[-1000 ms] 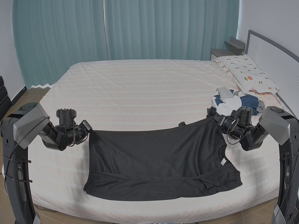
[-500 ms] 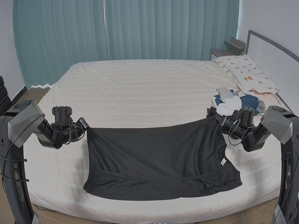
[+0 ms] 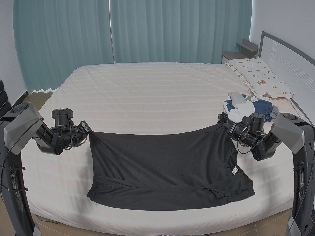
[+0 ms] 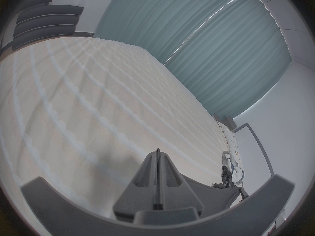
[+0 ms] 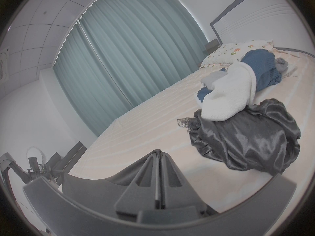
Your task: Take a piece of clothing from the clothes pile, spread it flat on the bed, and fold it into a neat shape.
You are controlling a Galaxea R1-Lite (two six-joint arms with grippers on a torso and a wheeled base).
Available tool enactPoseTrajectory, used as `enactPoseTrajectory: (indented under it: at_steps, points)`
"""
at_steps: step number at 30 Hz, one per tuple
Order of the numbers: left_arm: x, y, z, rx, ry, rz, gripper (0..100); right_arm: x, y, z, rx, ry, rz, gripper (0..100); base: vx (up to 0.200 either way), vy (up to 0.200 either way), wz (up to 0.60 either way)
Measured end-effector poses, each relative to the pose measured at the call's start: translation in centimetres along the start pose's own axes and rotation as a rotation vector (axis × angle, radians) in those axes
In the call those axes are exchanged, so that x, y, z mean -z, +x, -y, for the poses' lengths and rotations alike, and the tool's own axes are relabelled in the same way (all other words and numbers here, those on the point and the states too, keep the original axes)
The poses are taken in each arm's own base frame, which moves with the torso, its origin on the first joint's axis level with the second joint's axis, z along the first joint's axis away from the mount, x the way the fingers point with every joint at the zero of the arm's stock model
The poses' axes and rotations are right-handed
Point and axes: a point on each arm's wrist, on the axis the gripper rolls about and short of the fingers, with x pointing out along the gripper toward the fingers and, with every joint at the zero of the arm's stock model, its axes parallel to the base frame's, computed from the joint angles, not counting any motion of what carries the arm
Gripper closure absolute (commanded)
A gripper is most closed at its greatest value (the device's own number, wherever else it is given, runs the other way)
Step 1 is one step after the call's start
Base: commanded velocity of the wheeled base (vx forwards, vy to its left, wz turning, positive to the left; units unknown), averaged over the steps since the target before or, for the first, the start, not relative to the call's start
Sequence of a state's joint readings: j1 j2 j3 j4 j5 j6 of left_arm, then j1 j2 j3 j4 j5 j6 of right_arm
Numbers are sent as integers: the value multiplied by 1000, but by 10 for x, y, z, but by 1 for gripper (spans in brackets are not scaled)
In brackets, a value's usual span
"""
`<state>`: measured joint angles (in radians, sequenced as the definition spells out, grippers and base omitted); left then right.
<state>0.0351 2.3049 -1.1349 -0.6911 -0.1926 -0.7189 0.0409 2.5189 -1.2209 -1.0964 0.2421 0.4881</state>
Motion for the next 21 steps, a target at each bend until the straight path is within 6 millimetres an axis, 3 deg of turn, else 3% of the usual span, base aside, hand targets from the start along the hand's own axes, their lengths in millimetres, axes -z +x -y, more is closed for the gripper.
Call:
enactPoseTrajectory:
  at_steps: [21]
  points:
    - [8,2,-7,26,7,-61,100,0,-31,12,43,33,-41,100,0,0,0]
